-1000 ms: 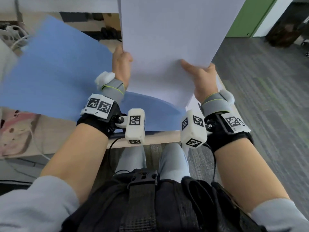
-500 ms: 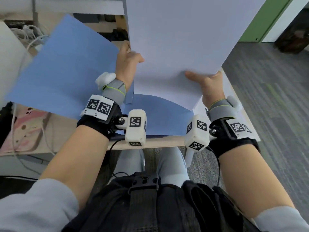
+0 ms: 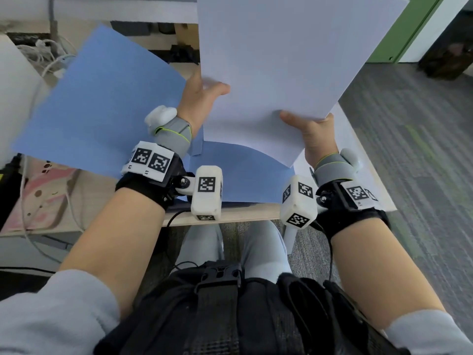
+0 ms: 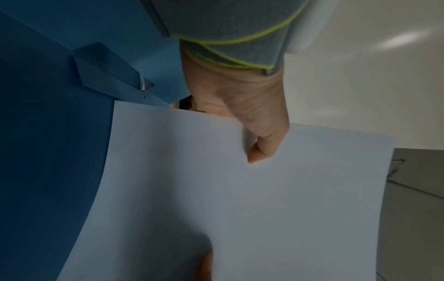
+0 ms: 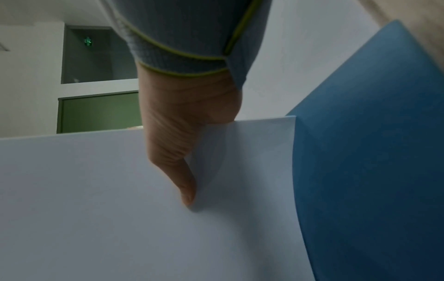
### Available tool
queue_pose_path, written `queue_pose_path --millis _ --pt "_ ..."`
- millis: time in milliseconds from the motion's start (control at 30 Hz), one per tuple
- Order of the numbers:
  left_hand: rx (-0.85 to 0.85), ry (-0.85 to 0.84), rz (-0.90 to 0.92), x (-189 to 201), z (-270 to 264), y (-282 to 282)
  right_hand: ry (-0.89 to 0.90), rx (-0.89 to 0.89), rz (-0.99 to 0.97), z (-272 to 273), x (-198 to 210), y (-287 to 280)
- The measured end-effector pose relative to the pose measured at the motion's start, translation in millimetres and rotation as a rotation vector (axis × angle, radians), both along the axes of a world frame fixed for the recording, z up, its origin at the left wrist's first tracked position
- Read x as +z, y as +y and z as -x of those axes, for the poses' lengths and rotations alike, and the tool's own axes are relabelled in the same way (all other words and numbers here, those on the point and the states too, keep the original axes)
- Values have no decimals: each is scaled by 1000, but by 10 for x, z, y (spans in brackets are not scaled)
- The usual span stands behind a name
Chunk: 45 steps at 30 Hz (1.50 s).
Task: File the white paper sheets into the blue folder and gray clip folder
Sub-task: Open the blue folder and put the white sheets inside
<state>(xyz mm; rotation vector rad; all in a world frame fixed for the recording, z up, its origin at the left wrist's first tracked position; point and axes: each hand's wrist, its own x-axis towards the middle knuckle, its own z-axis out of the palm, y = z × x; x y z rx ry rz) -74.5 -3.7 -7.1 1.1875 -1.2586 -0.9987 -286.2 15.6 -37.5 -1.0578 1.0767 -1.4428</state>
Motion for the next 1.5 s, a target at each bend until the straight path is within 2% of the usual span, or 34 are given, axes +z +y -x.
queue_pose_path --millis 267,500,733,933,1200,1333,1433,1500 --pt "1 43 62 151 -6 -46 29 -3 -7 -9 23 -35" --pt "-65 -89 -57 50 -22 -63 36 -62 -31 0 -59 -41" --pt "-4 -295 -167 -181 -218 -73 191 -132 -22 -139 40 -131" --pt "49 -518 -380 -312 -394 -115 408 -92 -318 -140 -104 -235" --pt "191 -752 -400 -469 -521 -18 799 2 -584 -164 -222 -270" --pt "195 -795 -400 -538 -532 -29 775 -38 -622 -193 -193 -235" --pt "175 -828 -429 -598 -531 -44 846 25 -630 -202 -221 -244" --pt "165 -853 -439 -639 -538 -70 782 -10 -646 -195 -238 -255"
